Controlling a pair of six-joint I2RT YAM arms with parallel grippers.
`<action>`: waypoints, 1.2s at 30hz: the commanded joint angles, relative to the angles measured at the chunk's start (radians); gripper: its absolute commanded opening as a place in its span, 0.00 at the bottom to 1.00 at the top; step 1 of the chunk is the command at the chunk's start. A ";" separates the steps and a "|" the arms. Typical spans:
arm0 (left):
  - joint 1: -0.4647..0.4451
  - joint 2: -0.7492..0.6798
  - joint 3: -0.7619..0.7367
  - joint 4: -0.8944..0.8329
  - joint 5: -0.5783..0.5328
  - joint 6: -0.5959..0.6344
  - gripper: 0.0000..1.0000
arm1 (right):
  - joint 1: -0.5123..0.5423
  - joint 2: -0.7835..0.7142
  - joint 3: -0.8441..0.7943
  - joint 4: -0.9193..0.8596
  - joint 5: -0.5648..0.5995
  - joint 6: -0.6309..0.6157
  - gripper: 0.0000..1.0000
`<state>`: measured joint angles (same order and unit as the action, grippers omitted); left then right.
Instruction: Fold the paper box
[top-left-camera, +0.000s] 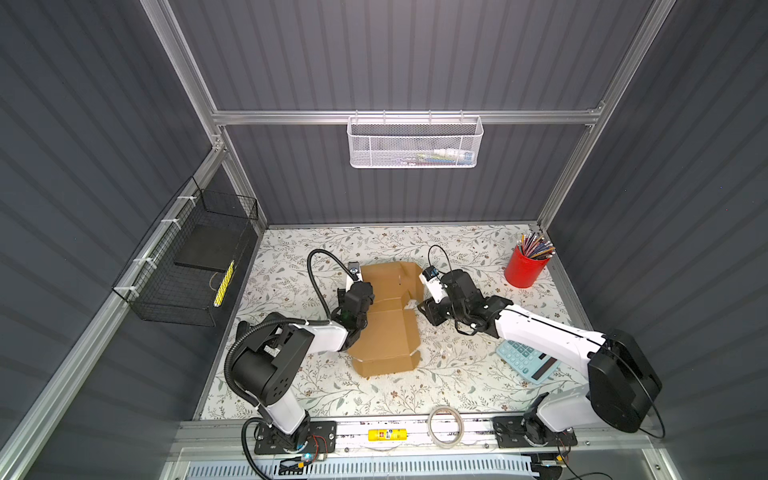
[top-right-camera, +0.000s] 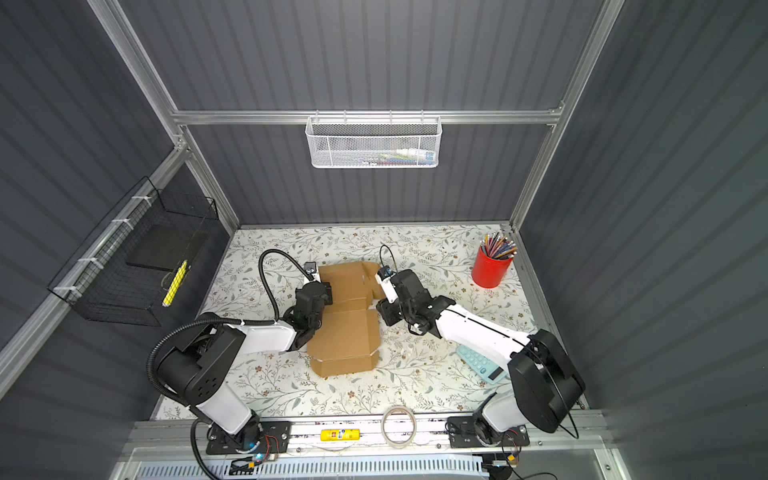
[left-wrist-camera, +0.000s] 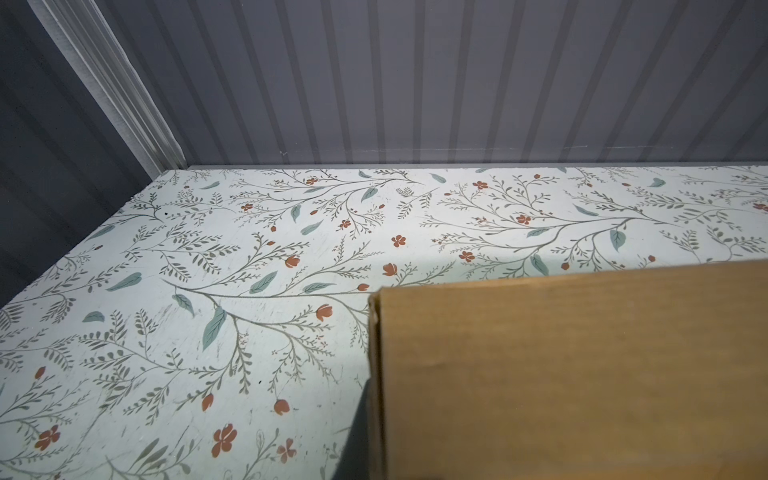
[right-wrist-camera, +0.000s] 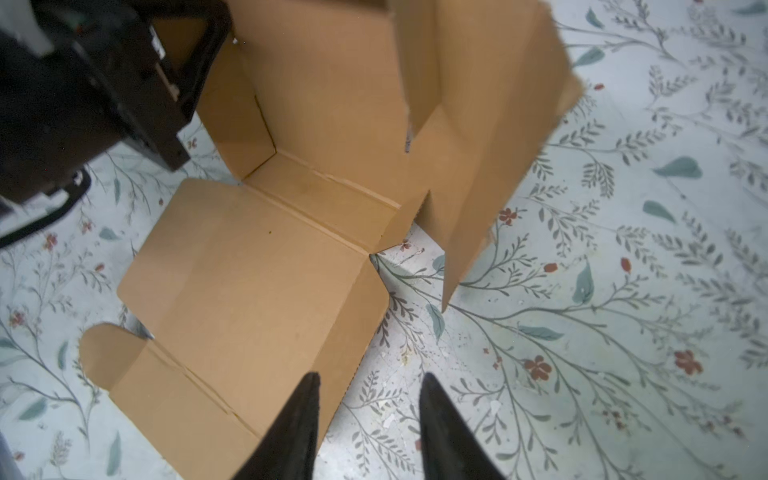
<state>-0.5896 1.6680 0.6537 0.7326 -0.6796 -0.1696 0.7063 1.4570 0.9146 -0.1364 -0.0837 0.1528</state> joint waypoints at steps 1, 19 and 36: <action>0.008 -0.007 -0.006 -0.088 0.007 0.008 0.00 | 0.016 0.051 -0.013 -0.013 -0.019 0.035 0.25; 0.011 -0.017 -0.008 -0.098 0.008 0.008 0.00 | 0.015 0.273 -0.019 0.058 -0.093 0.068 0.10; 0.013 -0.010 -0.014 -0.094 0.009 -0.002 0.00 | -0.008 0.253 -0.028 0.050 -0.046 0.052 0.10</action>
<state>-0.5827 1.6566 0.6537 0.7097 -0.6773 -0.1696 0.7136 1.7477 0.9016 -0.0761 -0.1528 0.2092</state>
